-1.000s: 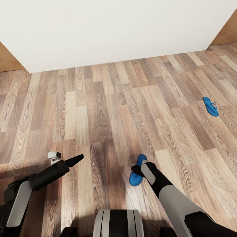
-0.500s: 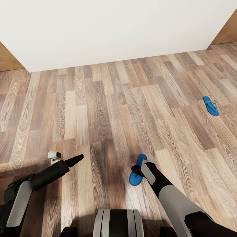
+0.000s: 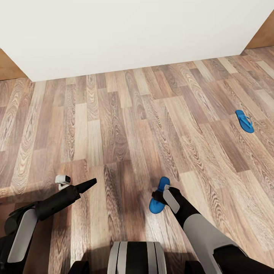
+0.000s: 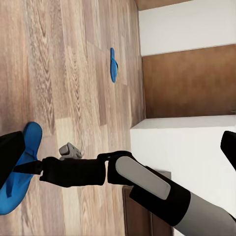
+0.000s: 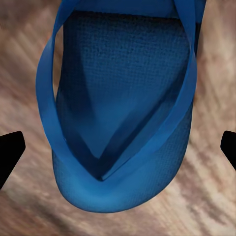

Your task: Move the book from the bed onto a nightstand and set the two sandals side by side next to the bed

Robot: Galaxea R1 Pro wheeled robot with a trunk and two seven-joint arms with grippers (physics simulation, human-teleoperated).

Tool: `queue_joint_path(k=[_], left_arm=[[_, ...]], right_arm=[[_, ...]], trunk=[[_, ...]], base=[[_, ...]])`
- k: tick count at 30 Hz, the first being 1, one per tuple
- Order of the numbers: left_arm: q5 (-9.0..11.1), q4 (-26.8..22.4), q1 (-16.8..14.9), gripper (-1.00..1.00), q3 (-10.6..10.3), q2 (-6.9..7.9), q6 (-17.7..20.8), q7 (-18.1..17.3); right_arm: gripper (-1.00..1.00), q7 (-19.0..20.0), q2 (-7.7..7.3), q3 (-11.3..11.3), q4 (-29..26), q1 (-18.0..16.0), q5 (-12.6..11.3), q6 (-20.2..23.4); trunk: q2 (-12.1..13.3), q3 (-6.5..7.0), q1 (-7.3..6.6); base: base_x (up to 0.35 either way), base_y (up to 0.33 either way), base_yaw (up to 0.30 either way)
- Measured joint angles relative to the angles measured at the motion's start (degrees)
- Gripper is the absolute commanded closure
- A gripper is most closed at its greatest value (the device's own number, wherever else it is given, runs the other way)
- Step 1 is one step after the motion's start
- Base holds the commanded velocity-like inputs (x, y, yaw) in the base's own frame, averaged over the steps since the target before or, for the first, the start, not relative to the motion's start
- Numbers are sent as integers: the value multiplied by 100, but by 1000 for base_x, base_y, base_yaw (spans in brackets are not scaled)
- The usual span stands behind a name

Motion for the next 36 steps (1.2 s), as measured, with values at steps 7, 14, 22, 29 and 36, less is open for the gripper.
queue_joint_path(k=[7, 14, 22, 29, 36], left_arm=[[3, 0, 0, -100, 2, -11, 0, 0], [-2, 0, 0, -100, 3, -66, 0, 0], [-2, 0, 0, -100, 4, -70, 0, 0], [-3, 0, 0, -100, 4, -70, 0, 0], [-3, 0, 0, -100, 4, -70, 0, 0]], right_arm=[[-100, 0, 0, 0, 0, 2, 0, 0], [-100, 0, 0, 0, 0, 2, 0, 0], [-100, 0, 0, 0, 0, 2, 0, 0], [-100, 0, 0, 0, 0, 2, -1, 0], [-100, 0, 0, 0, 0, 2, 0, 0]], trunk=[[0, 0, 0], [0, 0, 0], [-4, -66, 8], [-4, -66, 8], [-4, -66, 8]], base=[[0, 0, 0], [0, 0, 0], [0, 0, 0], [0, 0, 0], [0, 0, 0]])
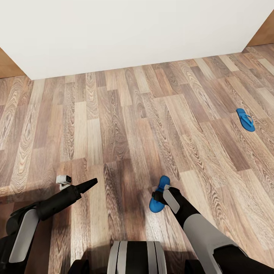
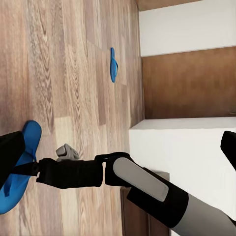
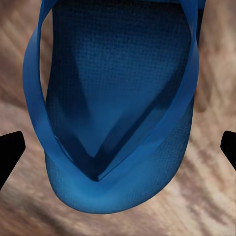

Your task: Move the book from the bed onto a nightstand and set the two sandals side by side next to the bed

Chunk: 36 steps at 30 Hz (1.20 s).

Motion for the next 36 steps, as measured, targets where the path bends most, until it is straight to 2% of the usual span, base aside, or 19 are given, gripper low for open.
queue_joint_path(k=[9, 10, 35, 36], left_arm=[[0, 0, 0, -100, 0, 0, 0, 0], [0, 0, 0, -100, 0, 0, 0, 0], [0, 0, 0, -100, 0, 0, 0, -9], [2, 0, 0, -100, -100, 0, 2, -9]], right_arm=[[-100, 0, 0, 0, 0, 0, 0, 0], [100, 0, 0, 0, 0, -2, 0, 0], [100, 7, 1, 2, 1, 0, 3, 2], [100, 18, 0, -1, 0, -1, 13, -1]], trunk=[[0, 0, 0], [0, 0, 0], [0, 0, 0], [1, 22, -3]], base=[[0, 0, 0], [0, 0, 0], [0, 0, 0], [0, 0, 0]])
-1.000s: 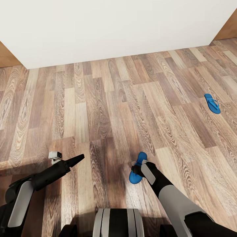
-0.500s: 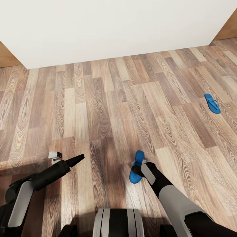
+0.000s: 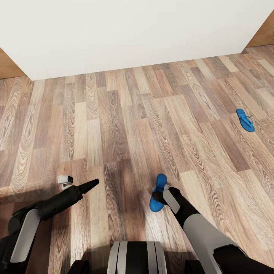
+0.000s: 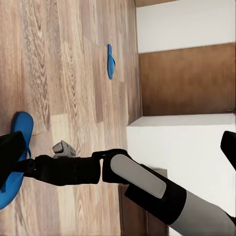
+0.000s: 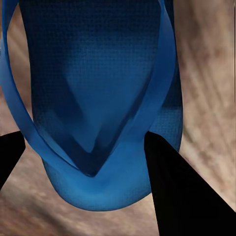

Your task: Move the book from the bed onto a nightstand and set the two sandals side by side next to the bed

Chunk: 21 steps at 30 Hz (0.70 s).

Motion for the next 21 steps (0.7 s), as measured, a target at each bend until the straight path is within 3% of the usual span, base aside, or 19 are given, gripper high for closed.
queue_joint_path(k=[5, 21], left_arm=[[-2, 0, 0, -100, -5, 0, -1, 1], [0, 0, 0, -100, -41, 0, 0, 9]], right_arm=[[100, 0, 0, 0, 1, 1, -1, 0], [100, 0, 0, 0, 0, 0, 0, 0]], trunk=[[0, 1, 0], [21, 355, -41]], base=[[0, 0, 0], [0, 0, 0]])
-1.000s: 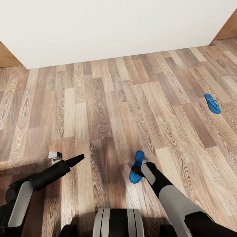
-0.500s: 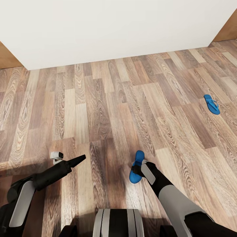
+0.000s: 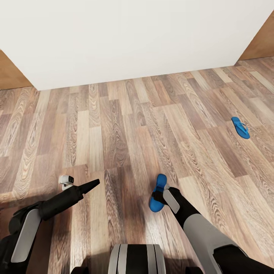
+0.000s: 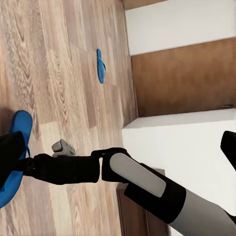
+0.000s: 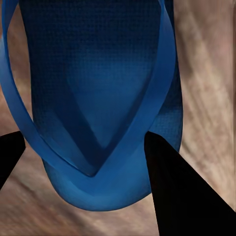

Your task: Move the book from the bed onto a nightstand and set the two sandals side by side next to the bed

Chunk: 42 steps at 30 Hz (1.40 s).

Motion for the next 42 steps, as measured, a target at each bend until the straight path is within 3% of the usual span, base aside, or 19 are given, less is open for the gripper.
queue_joint_path(k=[37, 39, 42], left_arm=[[0, 0, 0, -100, 0, 0, 0, 0], [0, 0, 0, -100, 0, 0, 0, 0], [0, 1, 0, -100, 0, 0, 0, 0]], right_arm=[[100, 23, -5, 1, -15, 0, -1, -1], [100, 194, -7, 2, -25, 0, -14, -4], [100, 787, -8, 4, -44, 0, -32, -9]], trunk=[[50, 820, -95], [52, 865, -100], [56, 931, -108]], base=[[0, 0, 0], [0, 0, 0], [0, 0, 0]])
